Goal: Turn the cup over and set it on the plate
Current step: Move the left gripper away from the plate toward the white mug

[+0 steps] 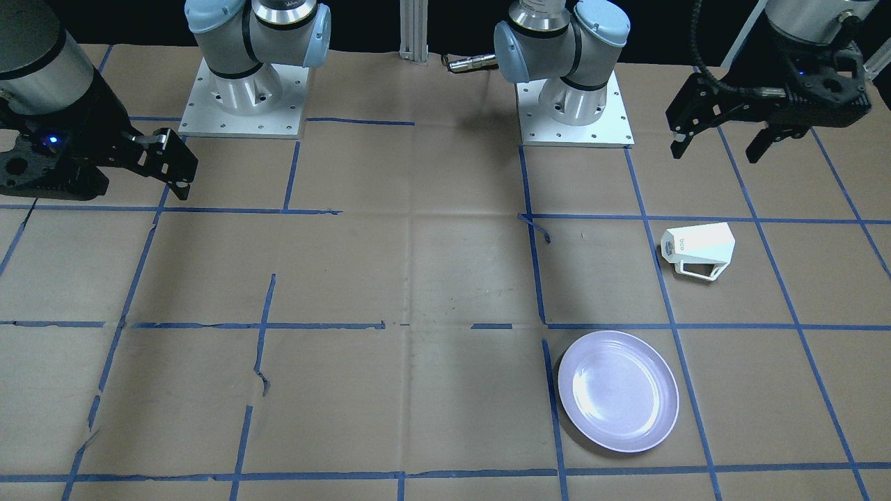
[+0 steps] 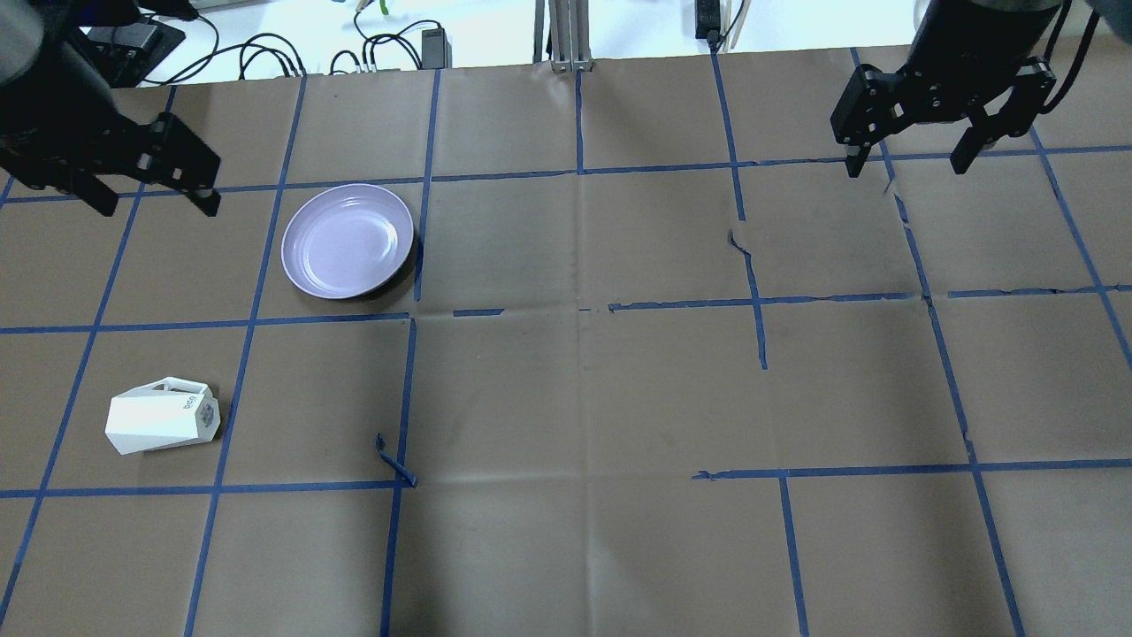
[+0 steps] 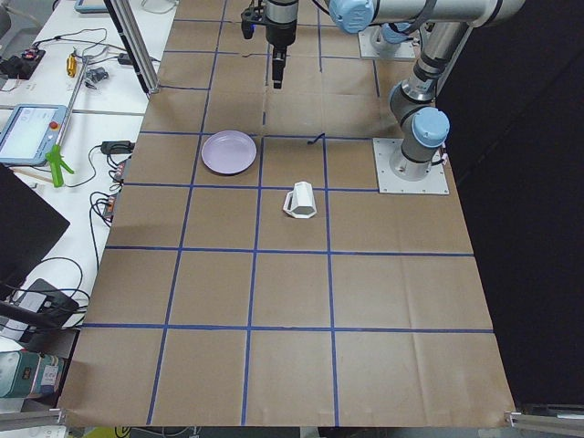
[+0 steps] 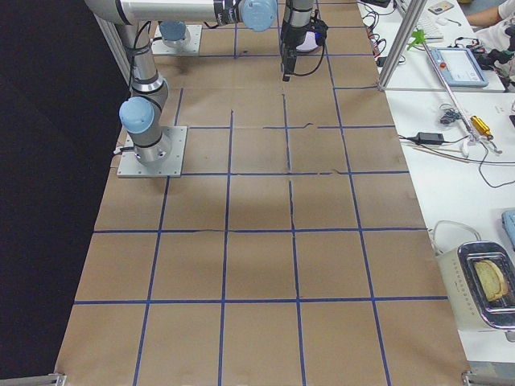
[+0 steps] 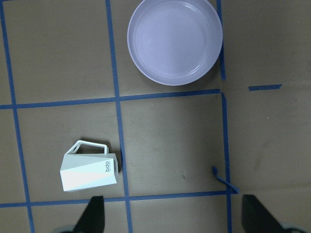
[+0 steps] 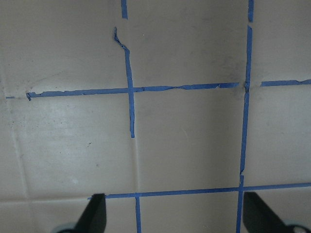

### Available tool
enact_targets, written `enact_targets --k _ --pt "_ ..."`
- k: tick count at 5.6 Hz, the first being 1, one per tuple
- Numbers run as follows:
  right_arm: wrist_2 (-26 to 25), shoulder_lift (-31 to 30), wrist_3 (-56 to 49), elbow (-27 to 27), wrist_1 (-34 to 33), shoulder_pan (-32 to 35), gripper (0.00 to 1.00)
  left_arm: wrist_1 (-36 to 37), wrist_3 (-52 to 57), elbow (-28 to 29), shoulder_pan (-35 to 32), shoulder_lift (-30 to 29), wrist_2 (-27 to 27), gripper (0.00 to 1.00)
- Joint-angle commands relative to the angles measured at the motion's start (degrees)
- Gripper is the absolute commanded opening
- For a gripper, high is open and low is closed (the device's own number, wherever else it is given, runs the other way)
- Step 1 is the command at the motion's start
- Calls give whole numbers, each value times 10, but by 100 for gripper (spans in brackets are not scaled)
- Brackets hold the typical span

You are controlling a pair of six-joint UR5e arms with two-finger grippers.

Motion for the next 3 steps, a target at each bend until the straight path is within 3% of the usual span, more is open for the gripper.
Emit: enact_targets --k 1,2,3 --pt "0 0 0 0 0 0 100 -25 185 -2 122 12 -21 98" --pt "0 0 0 0 0 0 100 -50 298 -3 217 1 -33 98" --pt "0 0 0 0 0 0 100 -71 388 -5 292 -11 -83 98"
